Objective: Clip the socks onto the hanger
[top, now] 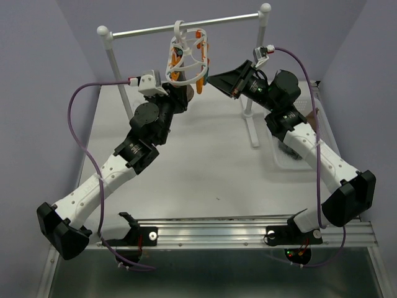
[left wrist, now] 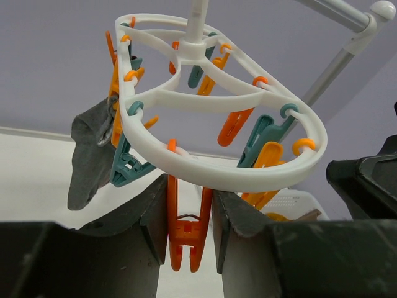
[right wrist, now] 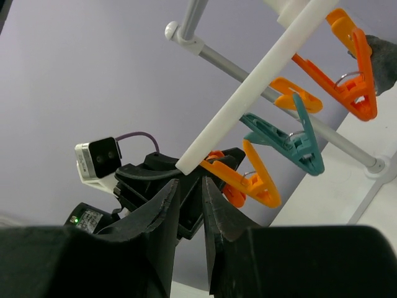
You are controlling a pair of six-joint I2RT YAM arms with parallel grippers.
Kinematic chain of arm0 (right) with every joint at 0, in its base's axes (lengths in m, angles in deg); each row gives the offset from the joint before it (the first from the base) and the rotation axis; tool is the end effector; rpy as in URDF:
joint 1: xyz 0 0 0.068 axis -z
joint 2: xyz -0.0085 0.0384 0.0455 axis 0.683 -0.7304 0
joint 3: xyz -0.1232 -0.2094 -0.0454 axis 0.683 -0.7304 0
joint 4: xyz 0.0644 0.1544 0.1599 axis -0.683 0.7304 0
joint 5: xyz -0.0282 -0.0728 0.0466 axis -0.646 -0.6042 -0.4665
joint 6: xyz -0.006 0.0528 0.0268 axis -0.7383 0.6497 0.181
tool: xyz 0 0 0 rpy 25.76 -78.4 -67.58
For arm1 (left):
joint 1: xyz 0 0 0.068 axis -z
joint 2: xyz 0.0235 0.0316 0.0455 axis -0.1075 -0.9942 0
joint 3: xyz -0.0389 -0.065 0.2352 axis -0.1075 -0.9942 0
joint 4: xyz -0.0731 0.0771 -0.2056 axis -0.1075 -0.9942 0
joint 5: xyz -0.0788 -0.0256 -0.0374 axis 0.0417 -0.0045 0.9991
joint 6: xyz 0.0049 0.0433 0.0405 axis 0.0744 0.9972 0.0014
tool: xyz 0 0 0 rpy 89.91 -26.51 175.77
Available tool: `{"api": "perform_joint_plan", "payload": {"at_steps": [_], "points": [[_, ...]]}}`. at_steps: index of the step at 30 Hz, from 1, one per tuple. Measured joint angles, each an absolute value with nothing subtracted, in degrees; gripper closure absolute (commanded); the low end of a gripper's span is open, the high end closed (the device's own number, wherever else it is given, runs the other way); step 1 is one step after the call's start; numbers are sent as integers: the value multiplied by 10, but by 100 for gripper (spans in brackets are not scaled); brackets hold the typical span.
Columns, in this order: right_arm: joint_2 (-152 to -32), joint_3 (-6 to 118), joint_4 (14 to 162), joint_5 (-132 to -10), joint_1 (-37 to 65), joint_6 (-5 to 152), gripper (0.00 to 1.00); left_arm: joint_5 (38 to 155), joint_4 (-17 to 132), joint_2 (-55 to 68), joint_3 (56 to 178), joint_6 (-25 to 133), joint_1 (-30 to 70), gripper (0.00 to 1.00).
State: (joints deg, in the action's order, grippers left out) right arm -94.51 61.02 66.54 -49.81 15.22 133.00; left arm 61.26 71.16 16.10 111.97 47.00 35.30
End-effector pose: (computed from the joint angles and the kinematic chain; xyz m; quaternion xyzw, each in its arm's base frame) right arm 0.2693 0.1657 0.4328 0.0006 0.6047 0.6717 0.4280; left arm 0.1959 -0.1469 0.4265 -0.0692 0.6050 -0.2731 0.7447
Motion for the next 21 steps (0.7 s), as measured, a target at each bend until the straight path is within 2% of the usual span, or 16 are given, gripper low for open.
{"api": "perform_joint_plan", "payload": {"at_steps": [2,3,4,5,7,10,15,21], "points": [[-943,610,664,-498,152,1330,71,616,726,166,1107,485,353,100],[-943,610,661,-497,152,1330,67,621,736,169,1096,501,353,100],[-943,610,660,-496,152,1329,61,624,742,172,1089,509,353,100],[-943,610,660,-492,152,1323,47,626,757,174,1078,525,352,100],[-943,613,668,-480,152,1288,36,626,784,176,1055,555,352,100],[-944,629,701,-450,152,1179,35,629,842,176,1010,608,346,100],[-928,681,854,-393,148,796,32,648,867,183,992,646,329,100],[-909,769,1057,-411,114,376,34,660,866,223,988,663,318,100]]}}
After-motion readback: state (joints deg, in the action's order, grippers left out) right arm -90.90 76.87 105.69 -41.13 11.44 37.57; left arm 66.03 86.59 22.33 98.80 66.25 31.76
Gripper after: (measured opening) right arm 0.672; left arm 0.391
